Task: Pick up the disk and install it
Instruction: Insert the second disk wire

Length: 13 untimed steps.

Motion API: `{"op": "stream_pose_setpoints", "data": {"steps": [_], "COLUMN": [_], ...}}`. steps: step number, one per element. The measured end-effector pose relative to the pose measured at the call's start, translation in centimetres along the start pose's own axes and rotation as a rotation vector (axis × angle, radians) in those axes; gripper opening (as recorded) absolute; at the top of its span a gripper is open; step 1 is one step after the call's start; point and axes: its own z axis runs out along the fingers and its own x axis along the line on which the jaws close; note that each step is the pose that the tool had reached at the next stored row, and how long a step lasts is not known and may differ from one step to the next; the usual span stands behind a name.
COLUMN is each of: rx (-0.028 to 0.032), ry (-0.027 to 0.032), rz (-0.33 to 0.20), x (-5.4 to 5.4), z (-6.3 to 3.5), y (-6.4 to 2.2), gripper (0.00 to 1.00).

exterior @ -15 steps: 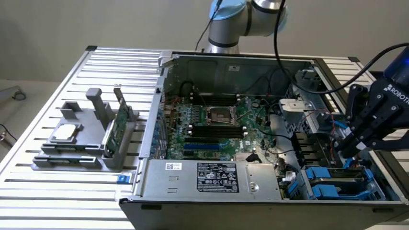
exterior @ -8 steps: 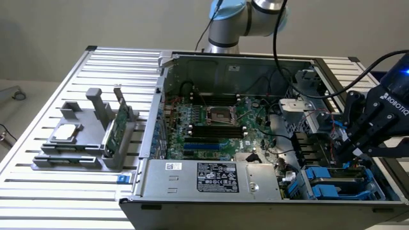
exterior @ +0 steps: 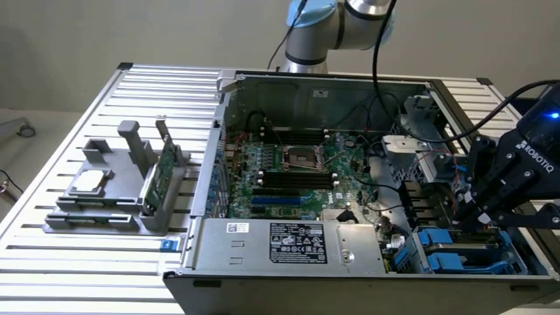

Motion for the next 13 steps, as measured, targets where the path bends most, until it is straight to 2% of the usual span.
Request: {"op": "stream_pose_setpoints", "data": {"steps": [3,6,8,10,13], "rx": [-0.0056,-0.0204,-0.0296,-0.0339,-0.0359], "ry": [0.0091,0.0224,0.0289,0.0306,0.0308], "rz": [-0.002,-0.004,-0.005,-0.005,-0.005], "x": [-0.09,-0.16,-0.24,-0.33,-0.49], "z": [0.26,0.38,0.41,0.46,0.55], "y": [0.04,0.05,0.0,-0.19,-0.49], "gripper": [0.16,0.16,0.16,0.16,0.16]}}
